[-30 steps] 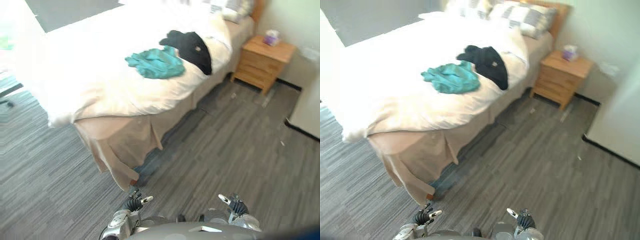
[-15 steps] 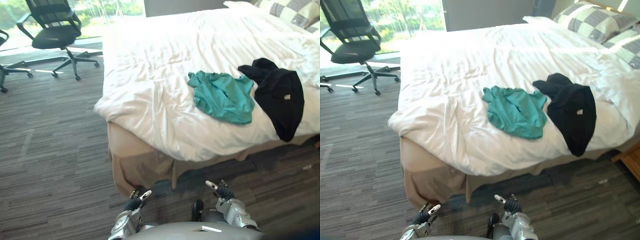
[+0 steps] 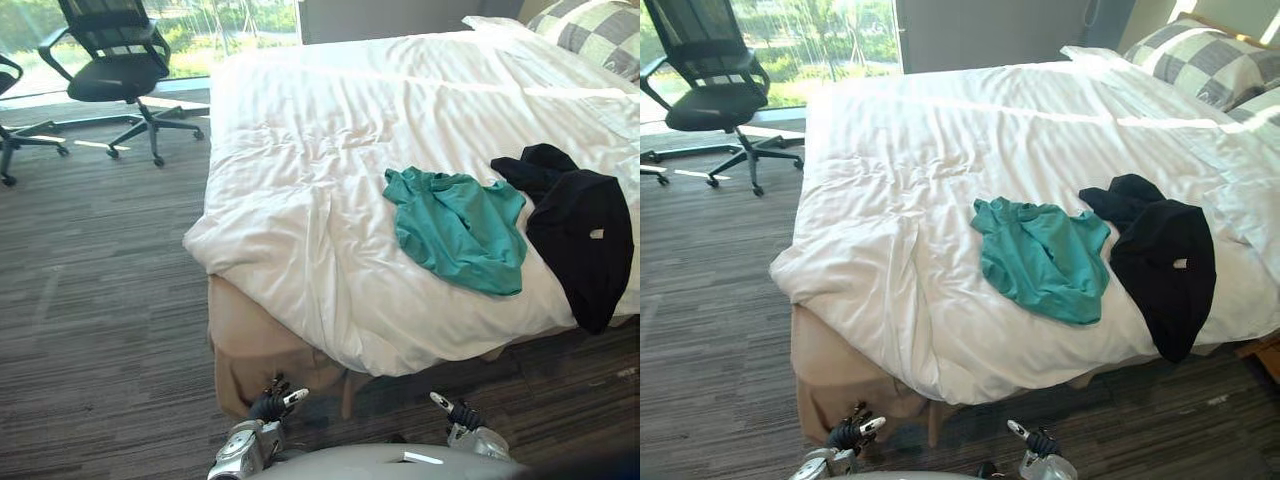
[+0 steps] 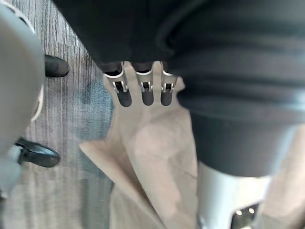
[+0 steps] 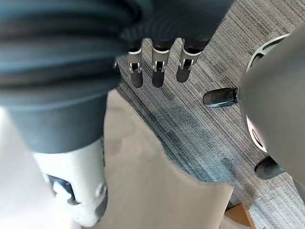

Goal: Tidy the bed and pick cloth on bed and put in laundry

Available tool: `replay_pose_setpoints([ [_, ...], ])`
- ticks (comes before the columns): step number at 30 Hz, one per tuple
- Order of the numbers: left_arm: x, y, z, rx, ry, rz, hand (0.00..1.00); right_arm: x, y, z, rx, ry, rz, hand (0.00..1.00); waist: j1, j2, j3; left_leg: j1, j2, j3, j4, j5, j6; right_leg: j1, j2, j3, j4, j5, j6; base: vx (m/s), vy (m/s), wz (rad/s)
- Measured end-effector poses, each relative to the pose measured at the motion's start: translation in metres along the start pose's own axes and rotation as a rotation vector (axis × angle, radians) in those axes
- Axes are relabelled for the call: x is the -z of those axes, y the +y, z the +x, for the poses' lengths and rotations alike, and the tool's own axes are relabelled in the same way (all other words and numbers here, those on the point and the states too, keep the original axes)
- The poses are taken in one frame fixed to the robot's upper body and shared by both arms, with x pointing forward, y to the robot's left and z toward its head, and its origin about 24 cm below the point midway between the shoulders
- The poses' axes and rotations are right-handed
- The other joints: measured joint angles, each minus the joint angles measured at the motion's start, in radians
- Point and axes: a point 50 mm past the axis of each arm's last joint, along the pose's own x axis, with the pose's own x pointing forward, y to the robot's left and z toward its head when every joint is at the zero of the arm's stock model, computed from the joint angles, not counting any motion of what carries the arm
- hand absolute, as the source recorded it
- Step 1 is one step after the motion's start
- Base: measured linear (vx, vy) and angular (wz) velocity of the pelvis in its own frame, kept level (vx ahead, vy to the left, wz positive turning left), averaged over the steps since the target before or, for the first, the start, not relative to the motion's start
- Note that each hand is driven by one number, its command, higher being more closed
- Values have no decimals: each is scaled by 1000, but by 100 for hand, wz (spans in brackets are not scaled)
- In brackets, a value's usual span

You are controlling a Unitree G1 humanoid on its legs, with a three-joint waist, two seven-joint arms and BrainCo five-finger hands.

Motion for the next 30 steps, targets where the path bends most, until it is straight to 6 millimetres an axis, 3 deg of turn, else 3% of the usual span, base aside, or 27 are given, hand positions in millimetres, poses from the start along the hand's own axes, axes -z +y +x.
replay_pose_setpoints([
  [4, -6, 3, 0, -4, -91, -308, 0, 4, -7, -2, 19, 7, -34, 0, -2, 5, 3, 3, -11, -5, -34, 30, 0, 1, -9, -25, 1, -1, 4, -1, 26, 20],
  [6, -12, 17, -5, -59, -208, -519, 0, 3, -11, -2, 31, 4, -52, 0, 1, 6, 4, 13, -9, -12, -63, 49, 1, 1, -6, -40, 9, -3, 8, -54, -13, 20],
  [9, -25, 37, -12, -143, -351, -694, 0, -1, -15, -1, 40, 0, -55, 0, 2, 15, 7, 19, -6, -28, -92, 54, 1, 2, -1, -59, 16, -11, 10, -71, -5, 22],
  [15, -76, 111, -50, -420, -802, -974, 0, 4, -19, -2, 45, 22, -60, 0, 8, 12, 3, 17, -8, -39, -134, 75, 14, -4, -1, -90, 20, -16, 14, -68, 18, 13],
  [17, -116, 145, -82, -504, -1085, -1074, 0, 11, -24, -5, 57, 41, -72, 0, 14, 6, -3, 15, -6, -44, -135, 69, 14, -2, 0, -96, 19, -16, 13, 5, 13, 7],
  [19, -141, 161, -102, -522, -1231, -1084, 0, 12, -30, -6, 69, 41, -85, 0, 21, 10, -6, 13, -7, -41, -135, 66, 14, -2, -1, -101, 18, -16, 14, 26, 22, 4],
  [20, -169, 171, -123, -508, -1368, -1086, 0, 17, -36, -9, 79, 49, -96, 0, 38, 18, -14, 13, -6, -25, -135, 64, 15, -1, -3, -101, 16, -16, 14, 55, 39, 5],
  [23, -218, 180, -161, -440, -1579, -1026, 0, 24, -43, -12, 94, 60, -89, 0, 40, 27, -37, 16, -1, 23, -135, 65, 13, 16, -13, -128, 15, -14, 14, 106, 56, 25],
  [27, -283, 167, -216, -328, -1776, -751, 0, 33, -48, -17, 107, 72, -92, 0, 58, 26, -74, 20, -12, 91, -129, 76, 7, 19, -34, -125, 14, -13, 19, 112, 74, 7],
  [30, -314, 148, -239, -279, -1804, -525, 0, 31, -45, -17, 98, 57, -82, 0, 63, 23, -77, 41, -23, 127, -129, 76, 7, 32, -43, -98, 14, -7, 28, 67, 74, -12],
])
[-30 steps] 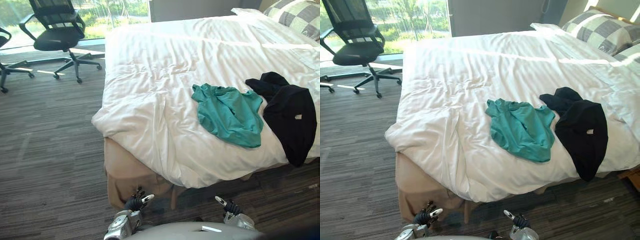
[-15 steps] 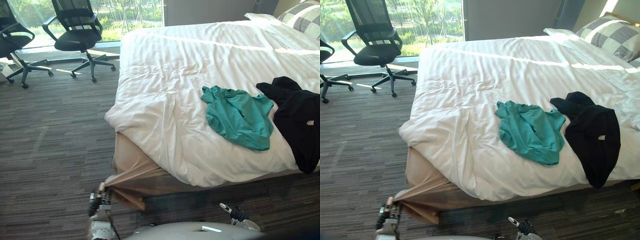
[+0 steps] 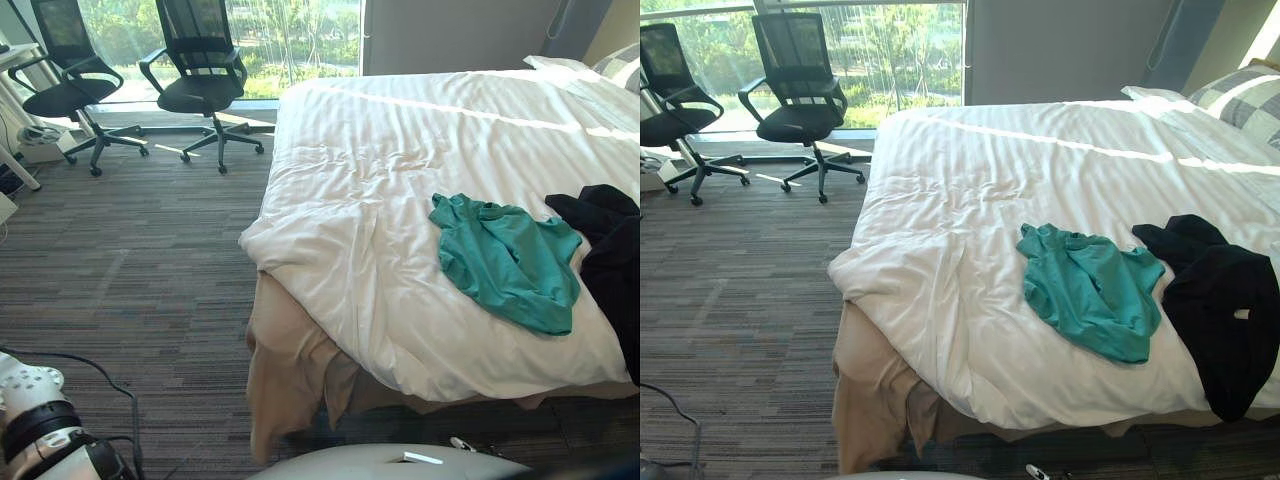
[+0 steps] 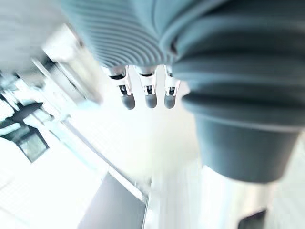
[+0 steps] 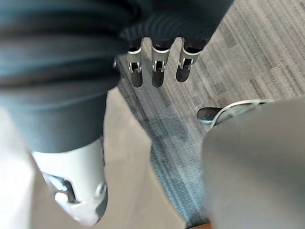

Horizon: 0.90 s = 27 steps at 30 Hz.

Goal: Tidy the bed and pick cloth on bed and put in laundry

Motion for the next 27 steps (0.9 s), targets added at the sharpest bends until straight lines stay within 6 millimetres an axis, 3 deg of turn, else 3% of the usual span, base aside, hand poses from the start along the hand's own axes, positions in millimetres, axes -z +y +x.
replay_pose_setpoints([
  [9, 37, -108, 19, 512, 219, 297, 0, -1, 9, 0, -42, -6, 11, 0, -9, 9, -25, 13, 12, 62, -5, -18, -5, -18, 14, 67, 0, 0, 0, -22, -4, -19],
  [11, 52, -144, 15, 667, 243, 386, 0, 0, 4, -1, -34, -7, 25, 0, -23, 14, -41, 15, 16, 67, -5, -18, -6, -20, 18, 81, 3, 1, -1, -18, -23, -9],
  [14, 73, -175, 1, 840, 285, 532, 0, 0, 2, -1, -33, -8, 48, 0, -31, 22, -51, 15, 21, 91, -5, -18, -6, -37, 24, 107, 11, 1, -3, -20, -18, -17],
  [18, 111, -196, -31, 987, 358, 702, 0, 0, -3, -1, -18, -12, 85, 0, -42, 24, -54, 15, 24, 121, -5, -18, -7, -53, 29, 139, 13, 6, -10, -15, -22, -25],
  [21, 144, -192, -56, 1093, 440, 923, 0, 1, -5, -1, -11, -9, 95, 0, -61, 31, -45, 44, 23, 165, -4, -21, -12, -54, 31, 175, 22, 6, -11, -18, -2, -36],
  [27, 181, -191, -94, 1203, 599, 1097, 0, 17, -6, -5, 8, 33, 142, 0, -101, 8, -24, 44, 23, 208, -6, -25, -17, -84, 35, 211, 34, 7, -11, -33, -23, -25],
])
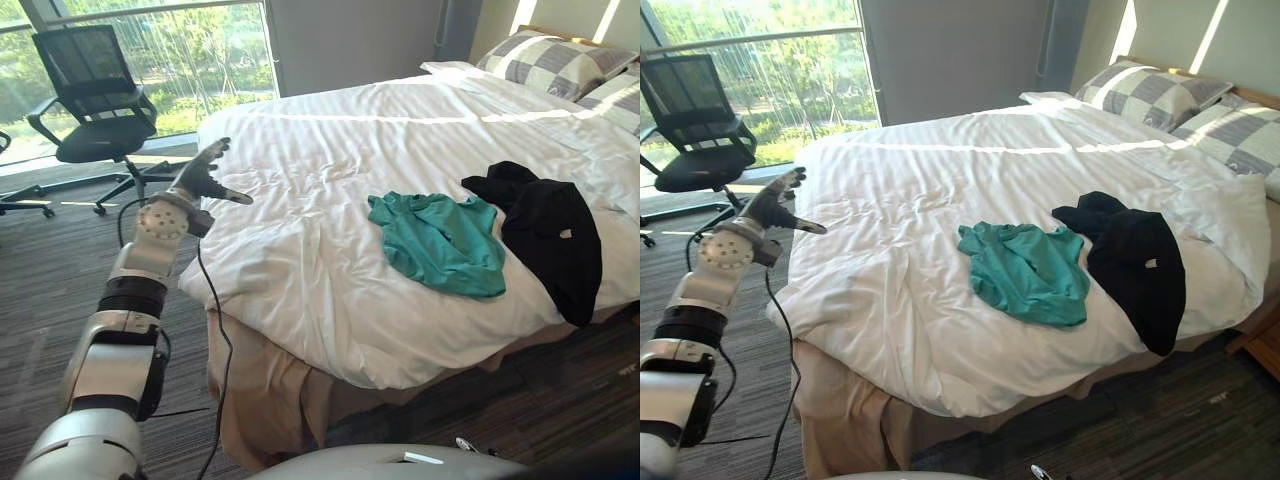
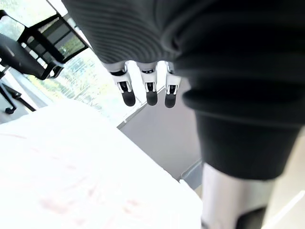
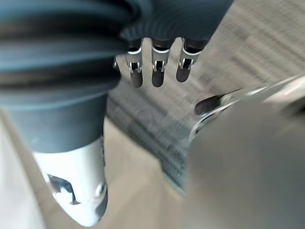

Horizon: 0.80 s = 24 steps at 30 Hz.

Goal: Tidy the bed and pick cloth on bed and put in laundry

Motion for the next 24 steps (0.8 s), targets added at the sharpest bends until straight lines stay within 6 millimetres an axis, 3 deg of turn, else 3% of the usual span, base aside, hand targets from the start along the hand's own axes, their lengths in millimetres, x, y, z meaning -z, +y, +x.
replay_pose_setpoints([
  [3, 10, -20, 3, 35, 84, 49, 0, -2, -1, 0, 25, -14, 82, 0, -17, -4, 34, -9, 2, 13, 0, 0, 0, -20, 2, 15, 12, 0, 0, -33, -25, -13],
  [6, -3, -35, 12, 40, 73, 87, 0, -6, 2, 1, 25, -24, 110, 0, -17, -15, 52, -91, 1, 20, 0, 7, 9, -114, 2, 34, 28, 15, -5, -61, -27, -9],
  [10, -18, -34, 24, -14, 120, 113, 0, -47, 35, 8, -64, -131, 189, 0, -46, -37, 178, -206, -3, 29, 6, 46, 27, -236, 2, 79, 25, 69, -17, -74, -31, -9],
  [13, -23, -44, 28, -11, 157, 135, 0, -66, 44, 7, -101, -210, 230, 0, -48, -35, 236, -223, -1, 50, 7, 50, 25, -260, 6, 99, 24, 80, -21, -24, -10, -16],
  [16, -41, -38, 35, -41, 130, 206, 0, -80, 57, 5, -147, -265, 225, 0, -46, -45, 266, -257, 3, 55, 22, 49, 25, -291, 6, 110, 25, 91, -19, -23, -3, -2],
  [17, -54, -31, 40, -69, 109, 251, 0, -94, 69, 3, -194, -311, 204, 0, -41, -51, 294, -280, 8, 55, 37, 48, 26, -308, 5, 119, 25, 106, -15, -56, 1, 0],
  [18, -58, -28, 41, -83, 101, 265, 100, -101, 75, 2, -216, -332, 194, 0, -41, -54, 302, -290, 10, 56, 42, 47, 28, -320, 5, 123, 25, 114, -15, -61, 7, 5],
  [20, -75, -19, 45, -123, 87, 336, 100, -123, 93, -5, -298, -416, 197, 0, -38, -70, 338, -325, 12, 59, 58, 36, 34, -345, -1, 139, 25, 119, -12, -65, 8, 7],
  [24, -90, -4, 47, -174, 93, 392, 100, -142, 103, -12, -357, -494, 201, 0, -39, -76, 353, -369, 16, 90, 68, 35, 43, -383, -12, 139, 24, 124, -5, -68, 5, 9],
])
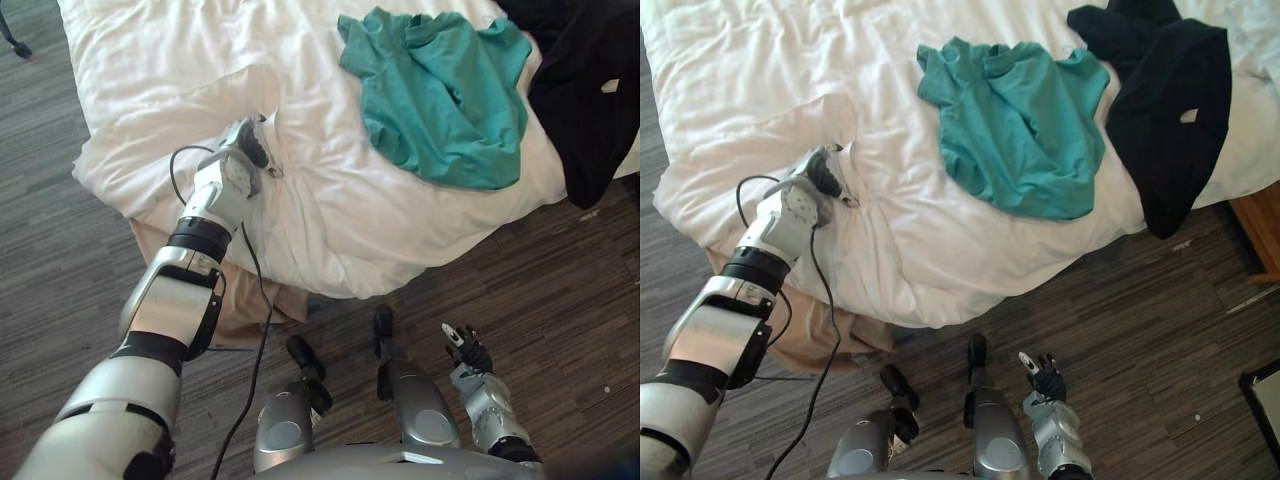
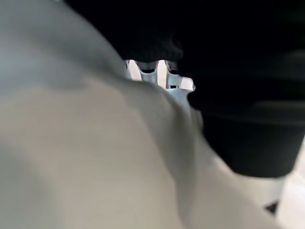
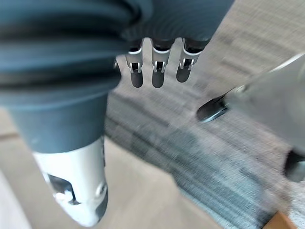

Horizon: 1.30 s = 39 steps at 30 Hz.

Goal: Tidy the bed and pick cloth on bed and put in laundry

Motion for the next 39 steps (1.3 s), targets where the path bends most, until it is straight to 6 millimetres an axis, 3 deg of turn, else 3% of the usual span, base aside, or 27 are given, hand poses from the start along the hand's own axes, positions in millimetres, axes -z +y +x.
replay_pose_setpoints([
  [3, 2, 14, 1, -31, 6, 4, 100, -6, 1, 2, -7, -11, -14, 0, -4, 3, 13, -9, -1, -11, -2, 10, 4, -7, -2, -2, 0, 5, 4, -39, 11, 7],
  [7, 10, 14, 0, -41, -26, -76, 100, -8, -3, 2, -1, -17, -27, 0, -5, 8, 18, 2, -3, -20, -15, 35, 7, 3, -3, -16, 0, 5, 4, -7, 13, 10],
  [12, 34, -17, -17, -8, -84, -217, 100, -1, -14, -3, 30, 2, -62, 0, -1, 21, 16, 44, -3, -63, -17, 41, 7, 71, -8, -66, -6, -1, 7, 22, 19, 24],
  [15, 58, -42, -40, 29, -92, -306, 100, 12, -30, -10, 87, 54, -90, 0, 12, 29, 11, 82, -7, -89, -16, 41, 7, 130, -18, -109, -6, -29, 8, 36, 18, 36],
  [17, 84, -63, -64, 62, -52, -375, 100, 23, -47, -21, 150, 90, -92, 0, 33, 50, -15, 110, -9, -107, -18, 35, -1, 170, -21, -135, -4, -58, 7, 51, -8, 30],
  [21, 151, -108, -132, 125, 169, -523, 100, 46, -80, -45, 266, 185, -104, 0, 76, 103, -114, 148, -8, -162, -36, 30, -8, 232, -21, -200, 1, -108, 9, 75, -18, 37],
  [23, 175, -126, -171, 128, 287, -585, 100, 58, -90, -56, 298, 243, -163, 0, 99, 107, -168, 165, -7, -194, -41, 26, -14, 267, -21, -228, 0, -125, 16, 105, -4, 46],
  [24, 179, -131, -181, 123, 317, -604, 0, 62, -92, -59, 303, 256, -173, 0, 107, 105, -184, 167, -7, -205, -43, 26, -14, 275, -21, -237, -1, -129, 18, 70, -2, 39],
  [27, 195, -167, -233, 77, 537, -757, 0, 71, -92, -63, 315, 291, -195, 0, 139, 68, -238, 193, -10, -241, -54, 25, -16, 321, -19, -270, -18, -137, 21, 76, -14, 30],
  [32, 210, -204, -275, -42, 835, -929, 0, 86, -96, -71, 356, 378, -160, 0, 140, 37, -259, 232, -18, -276, -62, 23, -17, 372, -21, -298, -22, -156, 29, 25, -9, 17],
  [37, 227, -222, -301, -126, 1029, -1023, 0, 94, -112, -83, 461, 443, -25, 0, 124, 53, -271, 255, -24, -293, -64, 16, -20, 395, -28, -322, -19, -174, 38, 18, -4, 7],
  [39, 246, -235, -334, -112, 1261, -1027, 0, 96, -120, -88, 519, 457, 61, 0, 116, 71, -278, 262, -24, -293, -64, 16, -20, 401, -29, -322, -17, -178, 39, 54, -7, 0],
])
